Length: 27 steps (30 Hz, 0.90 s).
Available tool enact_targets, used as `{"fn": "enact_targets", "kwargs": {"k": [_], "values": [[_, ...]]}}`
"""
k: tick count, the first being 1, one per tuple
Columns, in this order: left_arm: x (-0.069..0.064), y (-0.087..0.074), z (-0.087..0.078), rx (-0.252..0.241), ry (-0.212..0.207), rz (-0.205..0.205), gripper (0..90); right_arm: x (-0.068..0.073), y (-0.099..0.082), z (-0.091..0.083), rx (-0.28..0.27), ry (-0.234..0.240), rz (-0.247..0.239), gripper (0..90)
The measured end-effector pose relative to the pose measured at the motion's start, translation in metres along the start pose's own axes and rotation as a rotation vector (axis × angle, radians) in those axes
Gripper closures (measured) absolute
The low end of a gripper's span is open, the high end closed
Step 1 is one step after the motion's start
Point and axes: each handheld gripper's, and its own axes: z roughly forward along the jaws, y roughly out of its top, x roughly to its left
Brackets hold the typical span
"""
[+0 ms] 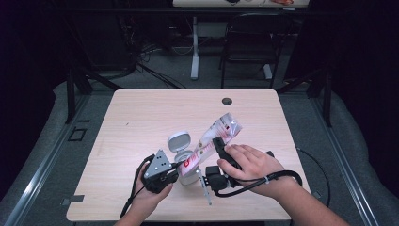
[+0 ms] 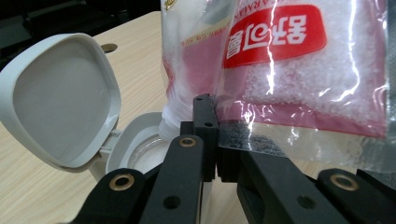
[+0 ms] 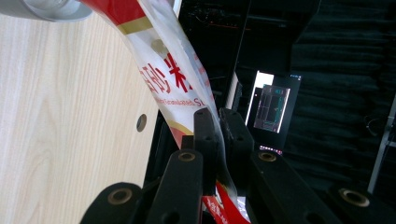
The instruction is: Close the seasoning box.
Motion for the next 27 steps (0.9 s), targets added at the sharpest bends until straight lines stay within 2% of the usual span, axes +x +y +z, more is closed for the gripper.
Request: {"fn": "enact_targets", "kwargs": {"k": [5,6,8,11,12,25,26,27], "values": [[0.0,0.0,0.001,0.004,-0.002,0.0,89.2,0.002,-0.002,0.0,0.008,0.01,0.006,86.5],[-0.001,0.0,0.001,0.004,-0.002,0.0,89.3,0.004,-0.003,0.001,-0.004,0.011,0.019,86.5],[-0.001,0.0,0.002,0.006,-0.002,0.0,89.3,0.004,-0.004,0.0,0.01,0.017,0.016,86.5],[-0.001,0.0,0.002,0.004,-0.002,0.0,89.3,0.006,-0.006,0.001,-0.004,0.014,0.03,86.5],[-0.001,0.0,0.003,0.005,-0.002,0.002,89.3,0.006,-0.006,0.0,0.01,0.016,0.027,86.5],[-0.004,0.002,0.007,0.003,-0.005,0.006,89.4,0.017,-0.017,0.0,0.0,0.026,0.092,86.7],[-0.004,0.002,0.008,-0.002,-0.002,0.005,89.4,0.016,-0.018,-0.001,0.009,0.026,0.084,86.7],[-0.004,0.002,0.008,-0.001,-0.002,0.005,89.4,0.018,-0.019,0.0,0.0,0.026,0.103,86.6]]}}
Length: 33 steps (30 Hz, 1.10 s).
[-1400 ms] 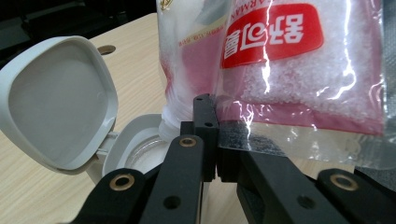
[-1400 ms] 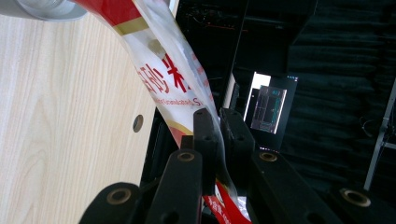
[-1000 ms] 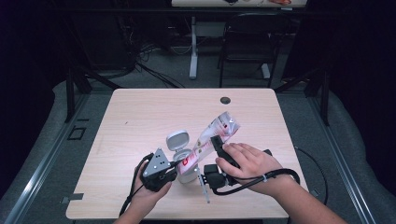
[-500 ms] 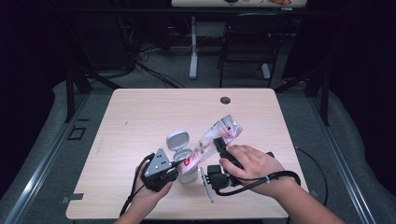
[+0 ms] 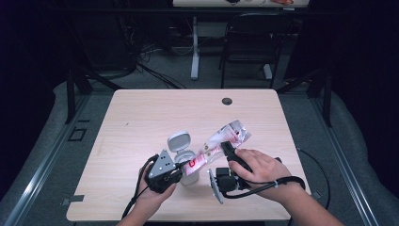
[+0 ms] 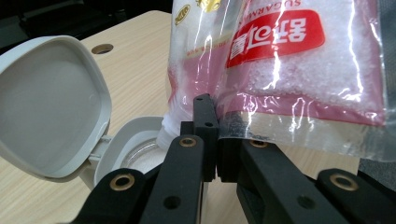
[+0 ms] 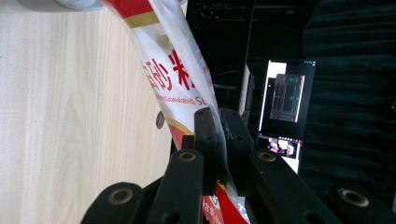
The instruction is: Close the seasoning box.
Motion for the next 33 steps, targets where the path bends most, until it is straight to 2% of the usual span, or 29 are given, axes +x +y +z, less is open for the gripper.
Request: {"fn": "enact_targets", "kwargs": {"k": [2,3,4,18,19,24,27,28,30,33], "values": [[0.0,0.001,0.001,0.0,-0.003,0.002,89.4,0.001,-0.002,0.0,-0.001,0.0,-0.003,86.7],[-0.001,0.001,0.001,0.002,-0.001,0.003,89.4,0.003,-0.003,-0.001,0.002,0.003,0.013,86.8],[-0.001,0.001,0.001,-0.001,-0.001,0.002,89.4,0.002,-0.004,-0.001,0.005,0.001,0.003,86.8],[-0.003,0.004,0.002,-0.012,-0.002,-0.007,89.3,0.014,-0.015,-0.001,-0.006,0.013,0.092,87.1],[-0.003,0.004,0.002,-0.01,-0.001,-0.007,89.3,0.014,-0.016,-0.002,0.007,0.015,0.091,87.1],[-0.004,0.005,0.002,-0.007,-0.004,0.006,89.3,0.018,-0.021,-0.002,-0.007,0.02,0.155,87.2],[-0.004,0.005,0.002,-0.007,-0.005,0.004,89.3,0.021,-0.023,-0.002,-0.001,0.022,0.176,87.2],[-0.004,0.005,0.002,-0.006,-0.004,0.006,89.2,0.023,-0.024,-0.001,-0.013,0.022,0.198,87.2],[-0.004,0.005,0.002,-0.009,-0.002,0.004,89.2,0.024,-0.024,-0.001,-0.007,0.023,0.203,87.2],[-0.004,0.005,0.002,-0.01,-0.003,0.005,89.1,0.028,-0.026,0.001,-0.025,0.03,0.246,87.2]]}}
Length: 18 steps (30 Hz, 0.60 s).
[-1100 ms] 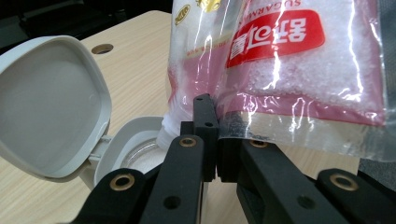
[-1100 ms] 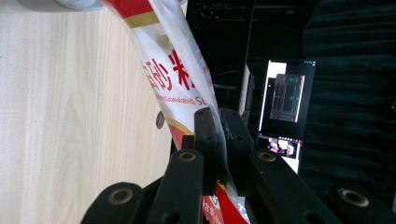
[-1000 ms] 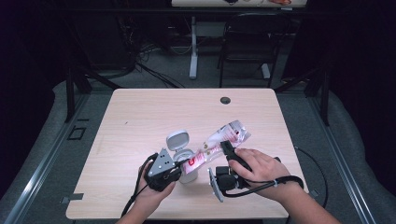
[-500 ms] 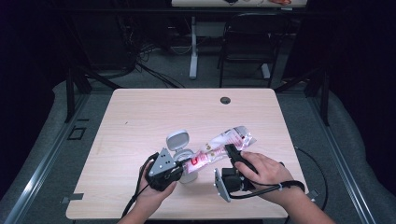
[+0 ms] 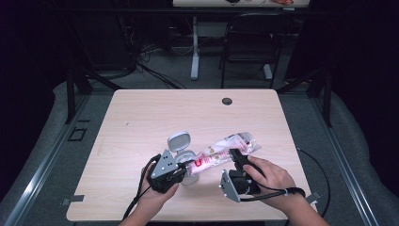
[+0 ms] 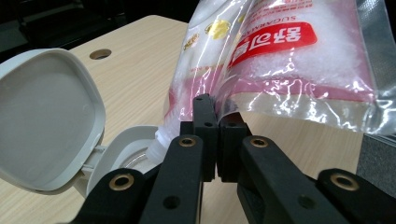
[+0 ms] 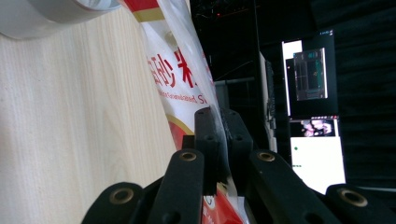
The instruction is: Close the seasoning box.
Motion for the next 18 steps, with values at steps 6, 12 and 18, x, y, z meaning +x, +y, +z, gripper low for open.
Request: {"fn": "enact_targets", "kwargs": {"k": [6,12,18], "values": [[0.0,0.0,-0.002,-0.006,0.001,0.0,88.5,0.003,-0.004,0.0,-0.011,0.004,0.079,87.3],[0.001,0.0,-0.003,-0.019,-0.001,-0.004,85.5,0.007,-0.01,0.0,-0.019,0.017,0.137,87.3],[0.003,-0.003,-0.005,-0.026,0.012,-0.01,80.7,0.011,-0.011,-0.002,-0.032,0.026,0.155,87.4]]}}
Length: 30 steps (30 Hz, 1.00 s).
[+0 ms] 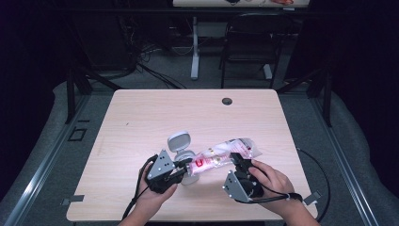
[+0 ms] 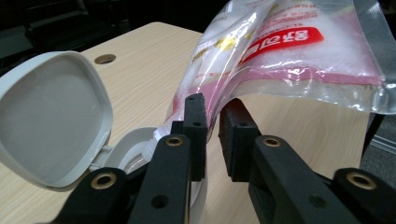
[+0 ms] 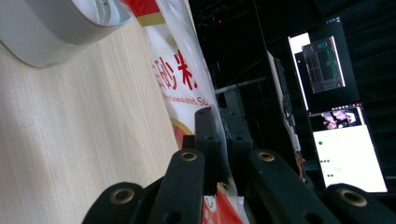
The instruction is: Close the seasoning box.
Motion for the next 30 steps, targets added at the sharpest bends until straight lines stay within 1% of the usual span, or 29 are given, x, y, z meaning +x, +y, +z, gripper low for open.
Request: {"fn": "enact_targets", "kwargs": {"k": [1,4,6,9,11,15,18,19,21,22,27,28,30], "values": [[0.0,0.0,0.0,-0.006,-0.001,-0.003,79.8,0.0,0.0,0.0,0.006,0.001,-0.005,87.4],[0.001,0.0,-0.002,-0.008,0.005,-0.005,77.4,0.001,0.001,0.0,-0.006,0.002,0.003,87.5],[0.001,-0.001,-0.004,-0.005,0.009,0.001,76.7,0.001,0.002,-0.001,0.001,0.005,-0.014,87.5],[0.002,-0.001,-0.006,-0.006,0.018,0.005,73.8,0.0,0.003,-0.003,0.0,0.004,-0.021,87.6],[0.004,-0.002,-0.007,-0.007,0.024,0.0,71.0,-0.001,0.002,-0.004,-0.016,-0.004,-0.008,87.6],[0.006,-0.004,-0.009,-0.006,0.031,-0.009,68.2,-0.004,0.002,-0.007,-0.009,-0.007,-0.01,87.6],[0.007,-0.005,-0.01,-0.01,0.035,-0.017,65.3,-0.004,0.001,-0.007,-0.012,-0.007,0.001,87.6],[0.007,-0.006,-0.01,-0.009,0.032,-0.016,64.8,-0.004,0.0,-0.007,-0.022,-0.005,0.016,87.7],[0.007,-0.007,-0.011,-0.007,0.034,-0.019,63.9,-0.005,0.0,-0.008,-0.015,-0.005,0.012,87.7],[0.008,-0.007,-0.011,-0.007,0.036,-0.019,63.2,-0.005,-0.001,-0.009,-0.009,-0.002,0.017,87.7],[0.01,-0.009,-0.012,-0.005,0.043,-0.028,62.0,-0.002,-0.004,-0.009,-0.022,0.004,0.044,87.8],[0.011,-0.009,-0.013,-0.004,0.044,-0.027,62.0,-0.002,-0.005,-0.01,-0.011,0.004,0.039,87.7],[0.011,-0.01,-0.013,0.003,0.046,-0.027,61.8,-0.001,-0.007,-0.01,-0.019,0.006,0.06,87.8]]}}
